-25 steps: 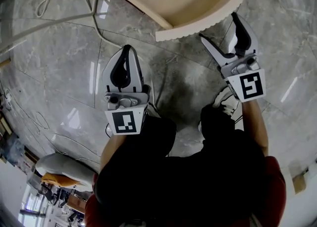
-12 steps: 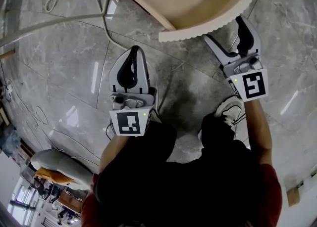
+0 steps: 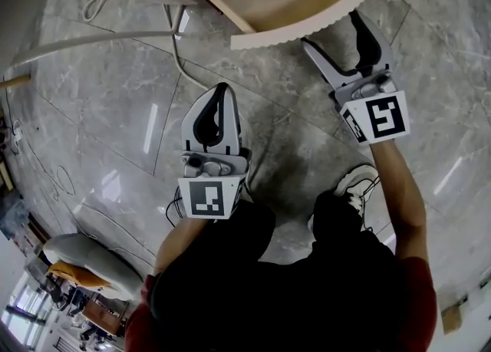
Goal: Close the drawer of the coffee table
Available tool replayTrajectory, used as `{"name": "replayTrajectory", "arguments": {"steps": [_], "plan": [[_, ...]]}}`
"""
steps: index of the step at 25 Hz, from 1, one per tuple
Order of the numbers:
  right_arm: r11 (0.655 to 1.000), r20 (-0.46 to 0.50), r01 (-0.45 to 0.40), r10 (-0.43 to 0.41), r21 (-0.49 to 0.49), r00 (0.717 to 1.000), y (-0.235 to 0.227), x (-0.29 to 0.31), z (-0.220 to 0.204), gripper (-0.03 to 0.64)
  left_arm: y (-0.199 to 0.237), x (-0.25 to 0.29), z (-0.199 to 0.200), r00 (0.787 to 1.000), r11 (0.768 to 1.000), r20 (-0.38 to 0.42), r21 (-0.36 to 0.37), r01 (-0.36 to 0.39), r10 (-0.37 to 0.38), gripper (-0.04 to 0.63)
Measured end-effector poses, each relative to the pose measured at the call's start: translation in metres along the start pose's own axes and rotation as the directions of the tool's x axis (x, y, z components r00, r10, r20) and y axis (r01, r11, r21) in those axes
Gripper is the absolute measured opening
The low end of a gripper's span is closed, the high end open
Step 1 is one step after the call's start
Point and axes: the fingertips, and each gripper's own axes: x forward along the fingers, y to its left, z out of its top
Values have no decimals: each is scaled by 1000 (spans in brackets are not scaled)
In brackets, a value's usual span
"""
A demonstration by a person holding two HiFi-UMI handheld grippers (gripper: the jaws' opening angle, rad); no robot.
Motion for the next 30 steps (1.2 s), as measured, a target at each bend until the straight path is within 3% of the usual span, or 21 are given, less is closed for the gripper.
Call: {"name": "replayTrajectory", "arguments": {"steps": [18, 24, 30], "plan": [[1000, 6, 13, -13, 26, 1000, 1, 98, 11, 380, 1, -3, -13, 998, 999, -58, -28, 20, -22, 12], [998, 25, 29, -27, -60, 999, 3, 117, 19, 380, 3, -3, -16, 998, 999, -64, -34, 17, -19, 12], [999, 18, 17, -16, -45, 1000, 2, 135, 23, 380, 3, -4, -14, 998, 999, -59, -32, 21, -23, 12]]}}
